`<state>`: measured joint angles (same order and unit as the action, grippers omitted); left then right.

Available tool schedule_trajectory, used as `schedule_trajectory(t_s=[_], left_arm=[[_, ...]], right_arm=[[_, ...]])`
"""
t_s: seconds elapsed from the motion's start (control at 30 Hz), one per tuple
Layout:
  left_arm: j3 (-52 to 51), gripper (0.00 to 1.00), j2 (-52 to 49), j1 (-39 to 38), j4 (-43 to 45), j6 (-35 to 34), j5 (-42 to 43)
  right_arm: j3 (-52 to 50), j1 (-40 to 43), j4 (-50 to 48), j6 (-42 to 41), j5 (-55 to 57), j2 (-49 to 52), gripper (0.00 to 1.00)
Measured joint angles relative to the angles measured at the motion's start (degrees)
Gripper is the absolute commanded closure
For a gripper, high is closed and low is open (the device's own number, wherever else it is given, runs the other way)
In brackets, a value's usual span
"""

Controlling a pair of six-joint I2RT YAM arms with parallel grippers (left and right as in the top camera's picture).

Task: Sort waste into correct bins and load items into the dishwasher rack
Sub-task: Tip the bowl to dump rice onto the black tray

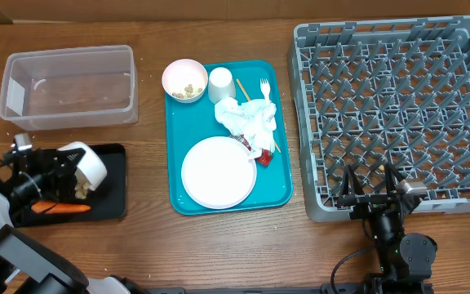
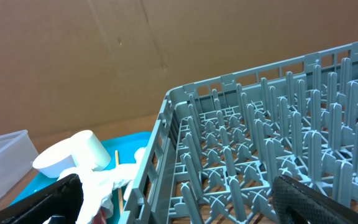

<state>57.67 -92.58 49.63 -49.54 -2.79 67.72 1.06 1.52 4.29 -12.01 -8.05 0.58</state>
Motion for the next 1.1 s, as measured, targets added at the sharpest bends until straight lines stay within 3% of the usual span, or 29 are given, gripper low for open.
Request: schedule_trajectory(t_s=[0.5,0.63,1.1], left_arm=[[-8.61,0.96,0.07,12.70,7.43,0.76,17.73],[-9.01,0.96,0.11,12.74,13.03,0.81,18.82],[-9.33,0.96,0.22,11.82,10.67,-2.10,21.22]], right_arm=[[0.00,0.00,0.02,0.02,-0.02,0.00,0.00],[0.00,0.00,-0.02,0.04,-0.02,0.00,0.00],[0.00,0.00,0.02,0.02,-0.02,0.00,0.00]])
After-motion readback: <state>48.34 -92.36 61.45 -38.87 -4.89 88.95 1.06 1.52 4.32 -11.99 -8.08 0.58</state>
